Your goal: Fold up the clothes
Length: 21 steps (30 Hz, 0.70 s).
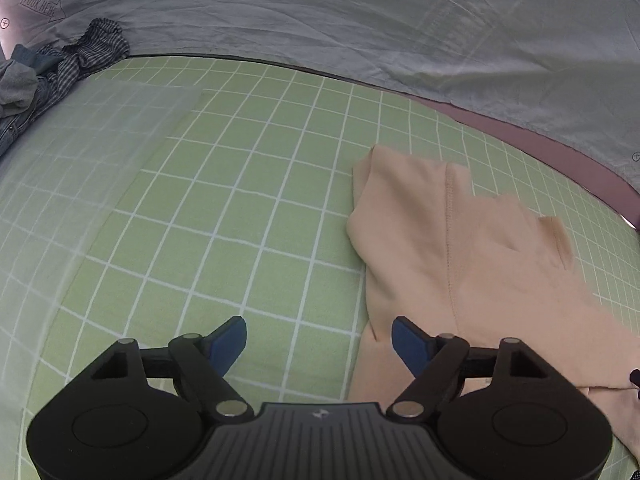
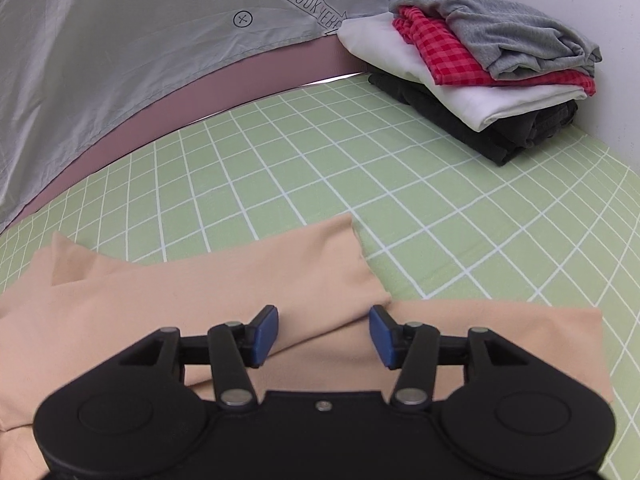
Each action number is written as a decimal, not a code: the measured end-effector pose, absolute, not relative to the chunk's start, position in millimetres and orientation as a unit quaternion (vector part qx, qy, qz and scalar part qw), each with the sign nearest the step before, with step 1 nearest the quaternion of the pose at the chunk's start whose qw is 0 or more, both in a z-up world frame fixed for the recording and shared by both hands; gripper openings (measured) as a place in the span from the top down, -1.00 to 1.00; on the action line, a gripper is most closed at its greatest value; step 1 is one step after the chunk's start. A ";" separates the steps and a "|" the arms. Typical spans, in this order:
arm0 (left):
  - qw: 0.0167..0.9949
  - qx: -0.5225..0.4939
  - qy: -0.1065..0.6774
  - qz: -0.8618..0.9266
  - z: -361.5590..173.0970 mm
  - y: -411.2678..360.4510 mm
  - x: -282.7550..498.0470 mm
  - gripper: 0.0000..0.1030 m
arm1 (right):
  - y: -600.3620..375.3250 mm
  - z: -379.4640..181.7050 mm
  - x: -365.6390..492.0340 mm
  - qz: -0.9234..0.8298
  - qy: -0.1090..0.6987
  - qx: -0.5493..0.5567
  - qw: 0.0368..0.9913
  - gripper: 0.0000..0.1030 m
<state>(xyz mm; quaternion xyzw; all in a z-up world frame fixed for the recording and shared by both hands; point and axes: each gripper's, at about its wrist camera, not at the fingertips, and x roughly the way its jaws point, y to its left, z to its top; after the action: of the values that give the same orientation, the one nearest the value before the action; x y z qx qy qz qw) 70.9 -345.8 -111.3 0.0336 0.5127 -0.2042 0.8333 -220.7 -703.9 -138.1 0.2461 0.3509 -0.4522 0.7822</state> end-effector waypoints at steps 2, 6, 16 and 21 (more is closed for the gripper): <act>0.830 0.031 0.514 -0.215 -114.6 -357.7 78.5 -0.39 | -704.3 -139.9 -218.2 -0.455 0.354 0.241 0.781 -0.01; 0.824 0.026 0.515 -0.233 -122.6 -378.7 90.8 -0.32 | -704.4 -142.7 -212.5 -0.461 0.361 0.228 0.778 -0.07; 0.844 0.004 0.477 -0.245 -127.5 -387.4 114.5 0.88 | -699.6 -144.9 -203.0 -0.470 0.374 0.177 0.780 -0.26; 0.845 -0.034 0.485 -0.220 -133.9 -382.5 133.4 0.87 | -698.8 -145.8 -204.2 -0.472 0.371 0.167 0.782 -0.31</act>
<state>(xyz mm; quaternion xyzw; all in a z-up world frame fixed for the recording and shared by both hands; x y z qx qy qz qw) 133.4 -382.5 -133.9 -0.0337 0.4853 -0.2203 0.8454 -204.2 -698.8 -145.8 0.1672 0.3706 -0.4720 0.7822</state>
